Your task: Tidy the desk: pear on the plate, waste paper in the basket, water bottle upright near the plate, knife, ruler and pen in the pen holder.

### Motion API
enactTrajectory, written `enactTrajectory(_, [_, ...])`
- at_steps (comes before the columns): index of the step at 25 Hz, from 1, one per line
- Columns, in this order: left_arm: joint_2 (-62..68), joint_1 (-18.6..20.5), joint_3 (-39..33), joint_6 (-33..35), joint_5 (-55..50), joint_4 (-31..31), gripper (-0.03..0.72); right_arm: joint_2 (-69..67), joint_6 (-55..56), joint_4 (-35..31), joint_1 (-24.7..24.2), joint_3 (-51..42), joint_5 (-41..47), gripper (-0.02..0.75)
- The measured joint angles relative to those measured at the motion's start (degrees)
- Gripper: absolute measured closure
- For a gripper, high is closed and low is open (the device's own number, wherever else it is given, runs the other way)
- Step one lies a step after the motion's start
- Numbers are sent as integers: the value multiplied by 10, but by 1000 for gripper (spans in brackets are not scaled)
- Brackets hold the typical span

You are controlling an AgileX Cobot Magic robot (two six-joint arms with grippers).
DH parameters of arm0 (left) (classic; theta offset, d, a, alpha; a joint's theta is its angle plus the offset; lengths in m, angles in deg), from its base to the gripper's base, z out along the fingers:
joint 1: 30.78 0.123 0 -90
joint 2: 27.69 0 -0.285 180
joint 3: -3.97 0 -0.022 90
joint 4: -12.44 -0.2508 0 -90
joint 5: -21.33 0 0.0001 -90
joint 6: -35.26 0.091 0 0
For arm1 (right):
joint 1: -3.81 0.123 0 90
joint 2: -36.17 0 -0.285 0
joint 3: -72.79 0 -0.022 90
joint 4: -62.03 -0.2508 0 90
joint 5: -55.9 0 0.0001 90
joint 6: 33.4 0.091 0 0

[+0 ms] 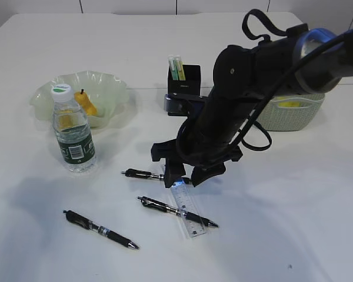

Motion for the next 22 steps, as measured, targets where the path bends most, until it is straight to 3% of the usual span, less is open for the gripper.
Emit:
enactTrajectory(11, [0,0,0,0,0,0,286,0,1,-77,0,0,-42,310])
enactTrajectory(15, [0,0,0,0,0,0,286,0,1,-74,0,0,-45,310])
enactTrajectory(22, [0,0,0,0,0,0,286,0,16,-8,0,7,-40,310])
